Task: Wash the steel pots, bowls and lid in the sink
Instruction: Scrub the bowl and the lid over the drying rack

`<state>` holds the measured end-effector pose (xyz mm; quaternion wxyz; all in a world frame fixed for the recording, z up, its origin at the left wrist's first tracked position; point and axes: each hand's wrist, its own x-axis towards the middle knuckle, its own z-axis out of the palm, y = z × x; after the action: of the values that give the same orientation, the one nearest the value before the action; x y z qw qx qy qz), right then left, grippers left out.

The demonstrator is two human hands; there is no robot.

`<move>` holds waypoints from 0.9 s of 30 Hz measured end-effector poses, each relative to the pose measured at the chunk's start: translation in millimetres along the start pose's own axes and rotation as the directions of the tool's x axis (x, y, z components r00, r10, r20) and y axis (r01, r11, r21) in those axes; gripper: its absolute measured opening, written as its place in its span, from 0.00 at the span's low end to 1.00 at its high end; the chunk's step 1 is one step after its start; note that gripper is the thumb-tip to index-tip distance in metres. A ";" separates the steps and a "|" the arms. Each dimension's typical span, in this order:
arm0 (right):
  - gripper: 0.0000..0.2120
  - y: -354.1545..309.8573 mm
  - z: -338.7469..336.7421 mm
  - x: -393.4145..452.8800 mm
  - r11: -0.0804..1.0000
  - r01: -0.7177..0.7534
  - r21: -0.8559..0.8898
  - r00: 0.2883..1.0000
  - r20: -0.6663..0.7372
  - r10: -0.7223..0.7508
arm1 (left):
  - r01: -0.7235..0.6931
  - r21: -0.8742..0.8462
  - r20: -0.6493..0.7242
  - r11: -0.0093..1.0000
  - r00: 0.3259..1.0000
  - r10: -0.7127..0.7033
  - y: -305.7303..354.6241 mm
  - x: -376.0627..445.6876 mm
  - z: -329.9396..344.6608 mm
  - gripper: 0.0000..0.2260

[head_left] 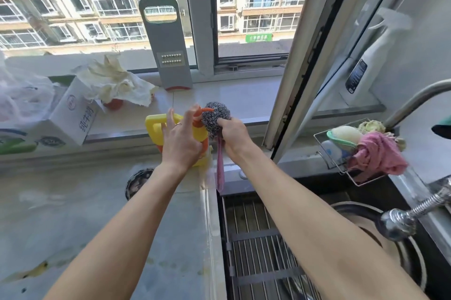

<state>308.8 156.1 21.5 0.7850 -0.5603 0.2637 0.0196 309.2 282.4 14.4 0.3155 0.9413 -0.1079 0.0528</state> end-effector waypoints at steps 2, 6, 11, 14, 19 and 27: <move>0.10 0.1 -1.8 0.0 1.000 -0.001 0.004 1.000 0.016 0.001 | 0.002 -0.015 -0.007 1.000 1.000 -0.003 0.4 -0.7 2.6 0.33; 0.07 1.2 -8.4 4.0 0.998 0.008 0.064 0.998 0.061 -0.012 | -0.015 -0.026 0.012 1.000 1.000 0.015 2.0 -3.2 -0.6 0.33; 0.10 4.4 -31.2 -1.7 0.995 0.030 0.094 0.994 0.102 -0.040 | -0.071 -0.059 -0.032 0.996 0.997 0.069 8.2 -14.1 -12.5 0.34; 0.09 12.7 -56.3 -15.7 1.000 0.011 0.029 0.993 0.119 -0.014 | -0.112 -0.085 -0.210 0.990 0.973 0.092 14.7 -39.6 -9.8 0.25; 0.06 39.2 -119.3 -72.8 0.997 -0.031 -0.070 0.984 0.173 0.043 | 0.036 -0.301 -0.093 0.953 0.993 -0.067 39.9 -107.0 7.3 0.10; 0.08 109.3 -303.3 -178.7 0.985 -0.158 -0.063 0.987 -0.033 0.156 | 0.227 -0.317 0.330 0.921 0.937 -0.118 101.2 -218.7 90.3 0.07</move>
<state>0.5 -26.0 -66.2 0.7583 -0.5635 0.3172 0.0824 75.7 186.1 -35.1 0.4611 0.8725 -0.0785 -0.1411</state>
